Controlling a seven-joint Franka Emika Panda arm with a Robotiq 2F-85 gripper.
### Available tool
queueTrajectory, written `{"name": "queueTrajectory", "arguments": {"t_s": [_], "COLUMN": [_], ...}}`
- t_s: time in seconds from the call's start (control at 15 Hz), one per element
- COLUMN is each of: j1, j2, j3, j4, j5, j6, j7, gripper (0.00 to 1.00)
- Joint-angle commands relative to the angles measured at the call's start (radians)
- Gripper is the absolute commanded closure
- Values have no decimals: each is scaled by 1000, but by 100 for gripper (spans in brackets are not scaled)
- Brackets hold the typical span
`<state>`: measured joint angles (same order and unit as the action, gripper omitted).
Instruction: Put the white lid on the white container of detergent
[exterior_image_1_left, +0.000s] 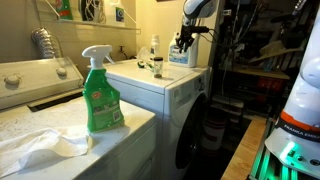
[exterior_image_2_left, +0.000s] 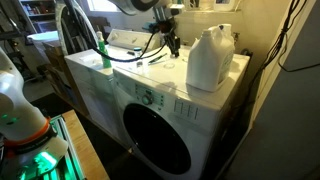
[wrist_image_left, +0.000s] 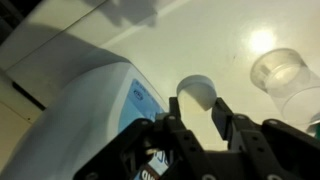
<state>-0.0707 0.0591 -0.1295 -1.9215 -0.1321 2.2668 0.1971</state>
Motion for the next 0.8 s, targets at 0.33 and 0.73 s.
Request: {"name": "queueTrajectory", "arguments": {"t_s": [0.33,0.73], "j1": [-39,-50], "j2": [-330,-354], "j3": [13,19], "j4": [-82,-47], "j5": [-48,-30], "j6": [-166,-191], "j7": [-50,-43], "gripper": [88,63]}}
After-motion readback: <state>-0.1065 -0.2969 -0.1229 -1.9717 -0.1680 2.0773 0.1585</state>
